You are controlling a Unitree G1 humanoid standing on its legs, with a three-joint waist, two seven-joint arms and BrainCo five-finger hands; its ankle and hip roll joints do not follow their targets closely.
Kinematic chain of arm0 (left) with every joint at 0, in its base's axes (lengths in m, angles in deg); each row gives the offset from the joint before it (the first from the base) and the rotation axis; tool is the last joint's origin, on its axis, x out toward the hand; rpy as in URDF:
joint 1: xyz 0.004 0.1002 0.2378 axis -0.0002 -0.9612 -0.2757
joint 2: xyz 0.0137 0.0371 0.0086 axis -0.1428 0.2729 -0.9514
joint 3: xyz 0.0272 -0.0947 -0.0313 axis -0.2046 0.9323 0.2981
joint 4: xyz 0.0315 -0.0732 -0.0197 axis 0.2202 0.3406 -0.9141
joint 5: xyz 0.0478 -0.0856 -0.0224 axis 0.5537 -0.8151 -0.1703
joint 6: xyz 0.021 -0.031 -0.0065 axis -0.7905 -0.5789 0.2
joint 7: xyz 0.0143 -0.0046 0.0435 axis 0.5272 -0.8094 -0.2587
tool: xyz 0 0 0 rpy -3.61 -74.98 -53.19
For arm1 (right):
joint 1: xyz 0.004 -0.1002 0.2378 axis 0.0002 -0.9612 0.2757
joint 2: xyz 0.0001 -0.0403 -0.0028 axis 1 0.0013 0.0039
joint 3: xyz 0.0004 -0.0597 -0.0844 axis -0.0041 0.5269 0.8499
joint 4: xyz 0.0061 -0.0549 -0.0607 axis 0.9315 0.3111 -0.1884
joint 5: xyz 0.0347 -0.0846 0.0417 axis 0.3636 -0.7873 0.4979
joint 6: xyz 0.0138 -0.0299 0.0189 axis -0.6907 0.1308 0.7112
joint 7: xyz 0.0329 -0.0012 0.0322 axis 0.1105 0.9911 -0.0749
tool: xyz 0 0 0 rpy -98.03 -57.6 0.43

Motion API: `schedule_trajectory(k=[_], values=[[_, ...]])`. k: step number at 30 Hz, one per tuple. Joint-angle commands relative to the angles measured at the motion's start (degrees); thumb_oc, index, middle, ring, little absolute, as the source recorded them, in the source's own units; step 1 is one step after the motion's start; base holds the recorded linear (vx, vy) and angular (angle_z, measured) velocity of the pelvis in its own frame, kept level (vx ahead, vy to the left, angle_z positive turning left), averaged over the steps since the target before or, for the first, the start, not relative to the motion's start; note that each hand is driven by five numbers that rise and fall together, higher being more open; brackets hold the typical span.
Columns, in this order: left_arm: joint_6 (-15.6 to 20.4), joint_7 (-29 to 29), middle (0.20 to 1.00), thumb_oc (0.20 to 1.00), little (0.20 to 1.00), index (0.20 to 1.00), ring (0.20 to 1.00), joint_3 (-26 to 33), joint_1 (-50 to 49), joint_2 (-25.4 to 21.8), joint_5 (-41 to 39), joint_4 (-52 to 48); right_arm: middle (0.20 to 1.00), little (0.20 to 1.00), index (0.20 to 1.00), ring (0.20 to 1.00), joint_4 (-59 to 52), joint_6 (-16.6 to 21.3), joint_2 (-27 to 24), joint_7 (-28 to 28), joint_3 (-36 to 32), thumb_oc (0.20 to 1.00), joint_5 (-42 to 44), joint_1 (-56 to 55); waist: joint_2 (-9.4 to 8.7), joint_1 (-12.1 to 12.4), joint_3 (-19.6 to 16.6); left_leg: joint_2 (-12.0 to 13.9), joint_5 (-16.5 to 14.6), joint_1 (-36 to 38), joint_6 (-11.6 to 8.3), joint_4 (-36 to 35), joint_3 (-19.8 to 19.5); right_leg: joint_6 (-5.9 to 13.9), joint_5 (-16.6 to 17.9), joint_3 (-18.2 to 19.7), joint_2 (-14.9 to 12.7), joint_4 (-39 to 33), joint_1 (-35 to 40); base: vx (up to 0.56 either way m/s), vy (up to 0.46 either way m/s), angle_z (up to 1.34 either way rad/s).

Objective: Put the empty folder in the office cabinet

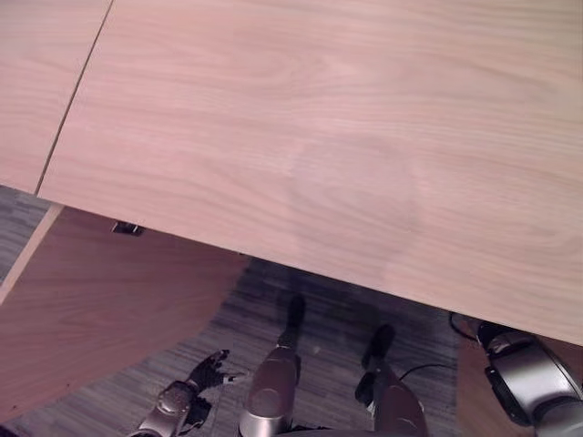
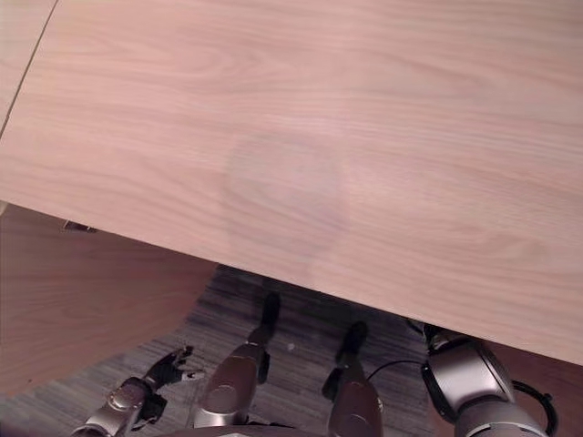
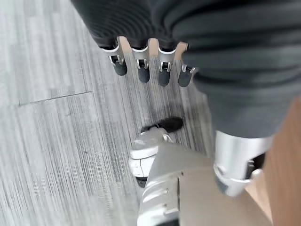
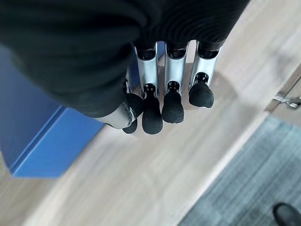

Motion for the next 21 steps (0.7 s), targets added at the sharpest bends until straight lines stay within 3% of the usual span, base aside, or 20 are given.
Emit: schedule_trajectory(k=[1, 5, 9, 12, 14, 17, 20, 21], values=[[0.64, 0.03, 1.0, 1.0, 1.0, 1.0, 1.0, -2.34, 1.49, 2.26, -2.28, 1.23, 0.2, 0.2, 0.2, 0.2, 1.81, 0.83, 0.3, -0.63, 1.12, 0.2, 2.96, 1.8, -0.76, 1.75, -0.64, -0.68, -1.1, -3.73, 0.28, 4.05, -2.62, 4.43, -4.69, 5.18, -4.71, 12.41, -6.31, -0.07, -0.05, 0.01], [0.86, -0.06, 1.0, 1.0, 1.0, 1.0, 1.0, -4.55, 2.37, 0.89, -2.88, -1.49, 0.2, 0.2, 0.2, 0.2, 3.4, 1.69, -3.66, -2.35, -0.04, 0.2, 5.64, 7.07, 0.43, 1.93, 0.55, -1.02, -2.09, -10.1, 0.04, 8.78, -3.05, 4.26, -6.38, 5.18, -5.5, 17.63, -12.66, -0.04, -0.043, 0.14], [0.82, 0.49, 1.0, 1.0, 1.0, 1.0, 1.0, -5.33, 1.87, -0.16, -3.17, -3.14, 0.2, 0.2, 0.2, 0.2, 5.09, 1.78, -6.63, -2.7, -0.29, 0.2, 6.8, 10.04, 1.16, 2.1, 0.7, -0.97, -1.82, -11.75, 0.02, 8.69, -3.05, 4.29, -6.86, 5.3, -5.65, 19.06, -14.92, -0.01, -0.013, 0.08], [0.79, 1.63, 1.0, 1.0, 1.0, 1.0, 1.0, -6.48, 0.8, -1.27, -3.35, -5.21, 0.2, 0.2, 0.2, 0.2, 6.4, 1.96, -11.37, -3.03, 0.38, 0.2, 7.75, 14.34, 1.91, 2.4, 0.82, -0.77, -1.53, -12.09, 0.02, 7.65, -2.88, 4.38, -7.08, 5.38, -5.65, 19.54, -16.74, 0.0, 0.0, 0.0], [0.76, 1.64, 1.0, 1.0, 1.0, 1.0, 1.0, -6.46, 0.81, -1.23, -3.36, -5.24, 0.2, 0.2, 0.2, 0.2, 6.49, 1.99, -11.4, -2.98, 0.47, 0.2, 7.78, 14.46, 1.95, 2.38, 0.84, -0.76, -1.52, -12.1, 0.01, 7.63, -2.87, 4.37, -7.08, 5.38, -5.64, 19.55, -16.77, 0.01, -0.006, 0.07], [0.62, 3.26, 1.0, 1.0, 1.0, 1.0, 1.0, -7.63, -0.5, -3.33, -3.7, -7.3, 0.2, 0.2, 0.2, 0.2, 7.69, 2.14, -17.94, -3.63, 2.68, 0.2, 8.89, 21.85, 2.38, 2.89, 0.5, -0.63, -1.23, -11.75, -0.05, 6.3, -2.68, 4.44, -7.21, 5.65, -5.7, 19.84, -17.9, 0.02, -0.005, 0.04], [0.59, 3.73, 1.0, 1.0, 1.0, 1.0, 1.0, -7.75, -1.03, -3.64, -3.83, -7.5, 0.2, 0.2, 0.2, 0.2, 7.78, 2.24, -19.51, -3.72, 4.12, 0.2, 8.82, 24.37, 2.44, 2.93, 0.37, -0.57, -1.17, -11.44, -0.08, 5.82, -2.54, 4.42, -7.2, 5.7, -5.69, 19.82, -17.98, 0.04, -0.018, -0.01], [0.63, 4.34, 1.0, 1.0, 1.0, 1.0, 1.0, -8.02, -1.74, -4.61, -3.88, -8.08, 0.2, 0.2, 0.2, 0.2, 7.5, 2.29, -21.84, -3.94, 6.96, 0.2, 8.0, 28.43, 1.92, 3.0, -0.43, -0.59, -2.66, -10.02, -0.31, 4.85, -2.76, 4.97, -9.23, 6.33, -5.5, 20.04, -17.2, 0.14, -0.06, -0.06]])
